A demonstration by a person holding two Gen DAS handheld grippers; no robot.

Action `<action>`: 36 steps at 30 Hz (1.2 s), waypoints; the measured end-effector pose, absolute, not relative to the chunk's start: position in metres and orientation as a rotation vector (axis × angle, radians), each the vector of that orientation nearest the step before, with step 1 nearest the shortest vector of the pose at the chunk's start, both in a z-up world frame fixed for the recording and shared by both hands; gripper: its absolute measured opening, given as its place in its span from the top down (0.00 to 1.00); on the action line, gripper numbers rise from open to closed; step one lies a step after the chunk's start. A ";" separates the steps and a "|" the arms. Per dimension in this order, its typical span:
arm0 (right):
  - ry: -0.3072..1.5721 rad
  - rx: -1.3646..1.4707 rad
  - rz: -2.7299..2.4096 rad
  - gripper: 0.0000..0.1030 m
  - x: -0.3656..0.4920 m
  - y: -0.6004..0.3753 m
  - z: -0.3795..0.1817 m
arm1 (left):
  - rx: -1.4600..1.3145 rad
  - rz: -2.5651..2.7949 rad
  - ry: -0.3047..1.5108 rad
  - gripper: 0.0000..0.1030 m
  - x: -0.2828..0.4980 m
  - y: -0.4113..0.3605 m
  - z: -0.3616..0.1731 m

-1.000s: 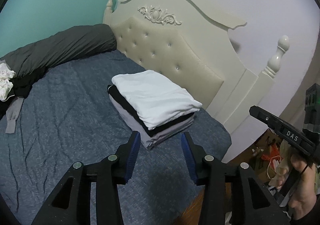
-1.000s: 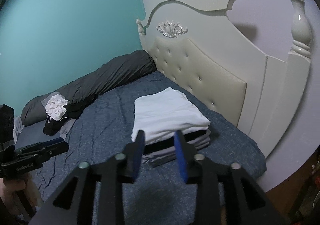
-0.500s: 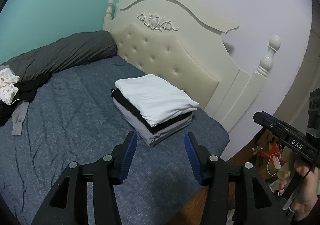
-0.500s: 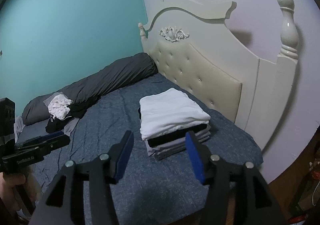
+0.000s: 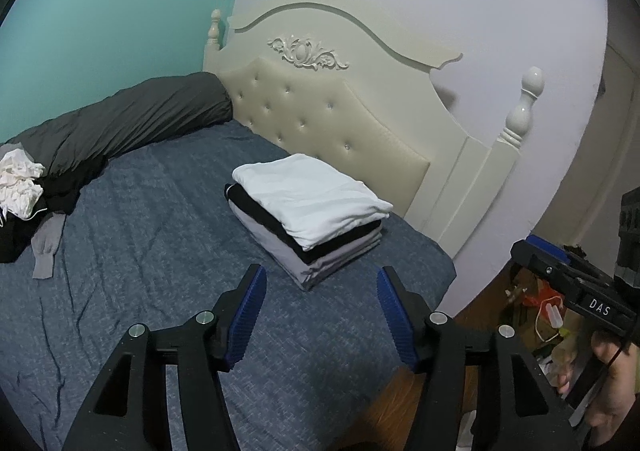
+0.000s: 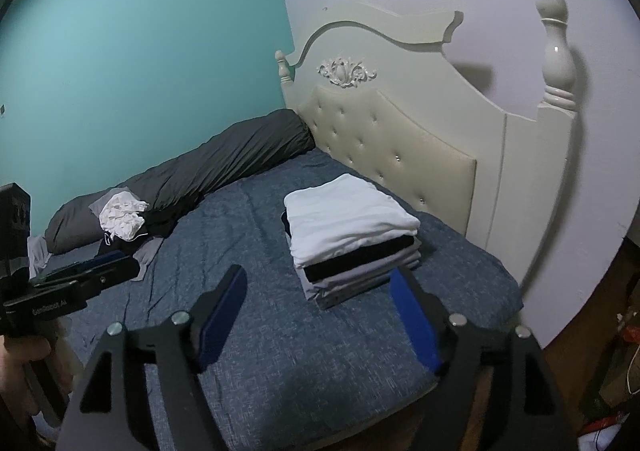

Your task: Fold clothes

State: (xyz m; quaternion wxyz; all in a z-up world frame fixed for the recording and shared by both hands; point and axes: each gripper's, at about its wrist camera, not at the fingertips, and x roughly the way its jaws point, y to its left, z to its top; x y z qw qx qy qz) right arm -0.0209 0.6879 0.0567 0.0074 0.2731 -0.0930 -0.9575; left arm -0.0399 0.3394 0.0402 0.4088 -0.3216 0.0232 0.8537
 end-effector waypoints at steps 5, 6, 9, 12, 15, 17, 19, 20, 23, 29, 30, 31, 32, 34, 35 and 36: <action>-0.311 0.843 -3.001 0.21 -0.009 0.684 0.057 | -0.794 2.149 0.059 0.37 -0.032 0.334 0.042; -0.308 0.839 -3.003 0.18 -0.007 0.683 0.057 | -0.792 2.149 0.060 0.35 -0.030 0.333 0.043; -0.308 0.830 -3.010 0.16 -0.001 0.679 0.056 | -0.787 2.146 0.063 0.34 -0.027 0.330 0.043; -0.297 0.834 -3.012 0.13 0.004 0.675 0.055 | -0.779 2.147 0.071 0.33 -0.024 0.327 0.042; -0.284 0.837 -3.021 0.08 0.008 0.672 0.054 | -0.773 2.148 0.077 0.30 -0.021 0.323 0.042; -0.280 0.839 -3.035 0.06 0.010 0.671 0.053 | -0.768 2.156 0.076 0.26 -0.019 0.319 0.041; -0.284 0.849 -3.033 0.06 0.013 0.669 0.050 | -0.766 2.165 0.080 0.23 -0.017 0.316 0.040; -0.286 0.853 -3.032 0.06 0.014 0.668 0.049 | -0.764 2.167 0.082 0.22 -0.016 0.315 0.039; -0.295 0.863 -3.025 0.05 0.018 0.666 0.046 | -0.762 2.168 0.090 0.18 -0.013 0.310 0.038; -0.291 0.860 -3.045 0.02 0.027 0.659 0.044 | -0.757 2.174 0.091 0.06 -0.009 0.301 0.036; -0.293 0.858 -3.047 0.02 0.028 0.658 0.044 | -0.758 2.173 0.091 0.05 -0.008 0.299 0.035; -0.291 0.857 -3.048 0.02 0.030 0.658 0.044 | -0.757 2.176 0.093 0.04 -0.007 0.298 0.035; -0.288 0.855 -3.052 0.01 0.031 0.657 0.044 | -0.755 2.176 0.098 0.04 -0.006 0.297 0.035; -0.286 0.851 -3.061 0.01 0.034 0.655 0.046 | -0.756 2.175 0.105 0.01 -0.004 0.296 0.033; -0.287 0.852 -3.063 0.01 0.036 0.654 0.046 | -0.756 2.173 0.106 0.00 -0.003 0.295 0.033; -0.287 0.854 -3.066 0.01 0.037 0.653 0.047 | -0.756 2.172 0.107 0.00 -0.002 0.294 0.033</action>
